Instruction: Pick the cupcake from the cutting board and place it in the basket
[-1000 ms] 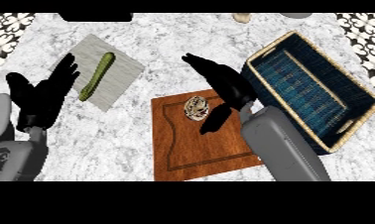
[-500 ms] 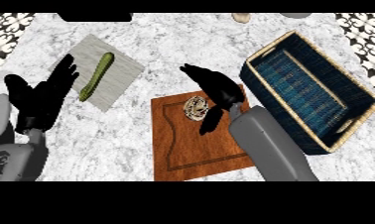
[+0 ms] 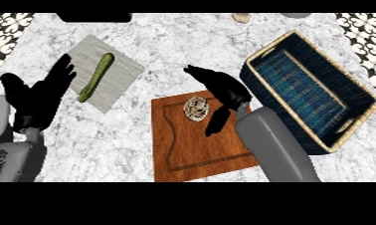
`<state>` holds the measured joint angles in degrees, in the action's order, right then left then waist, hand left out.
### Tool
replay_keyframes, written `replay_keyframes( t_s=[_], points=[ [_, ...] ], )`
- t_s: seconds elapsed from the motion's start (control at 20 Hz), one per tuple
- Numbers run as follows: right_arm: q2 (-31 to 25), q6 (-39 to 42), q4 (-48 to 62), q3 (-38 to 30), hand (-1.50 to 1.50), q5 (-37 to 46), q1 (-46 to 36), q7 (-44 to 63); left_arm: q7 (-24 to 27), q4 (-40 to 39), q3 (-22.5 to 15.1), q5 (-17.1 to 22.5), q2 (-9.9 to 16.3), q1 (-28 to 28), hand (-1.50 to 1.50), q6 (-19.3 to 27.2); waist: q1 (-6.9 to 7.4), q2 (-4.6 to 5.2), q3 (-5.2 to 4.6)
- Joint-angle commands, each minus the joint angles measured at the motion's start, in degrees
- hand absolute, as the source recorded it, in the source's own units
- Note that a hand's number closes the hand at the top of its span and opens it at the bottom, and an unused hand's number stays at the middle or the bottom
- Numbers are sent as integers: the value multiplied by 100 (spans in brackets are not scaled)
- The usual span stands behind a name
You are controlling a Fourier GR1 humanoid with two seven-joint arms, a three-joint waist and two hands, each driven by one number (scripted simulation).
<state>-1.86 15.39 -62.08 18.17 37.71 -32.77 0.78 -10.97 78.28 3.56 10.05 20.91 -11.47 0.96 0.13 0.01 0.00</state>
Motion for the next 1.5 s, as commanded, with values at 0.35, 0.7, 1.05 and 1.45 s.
replay_keyframes(
  t_s=[0.35,0.7,1.05,1.45],
  points=[
    [179,-89,-112,198,-150,313,261,-169,-127,318,163,-290,-242,179,0,-152,9,-2,0],
    [182,-495,831,-8,-150,771,44,-536,56,-405,162,-516,-469,-454,0,-119,-4,14,-1],
    [184,-684,707,957,150,1081,153,-265,-321,290,387,-351,-294,-41,0,-313,24,2,0],
    [183,-1226,1289,1510,150,592,-74,-218,-333,319,309,-623,-534,-34,0,-230,43,7,1]
  ],
)
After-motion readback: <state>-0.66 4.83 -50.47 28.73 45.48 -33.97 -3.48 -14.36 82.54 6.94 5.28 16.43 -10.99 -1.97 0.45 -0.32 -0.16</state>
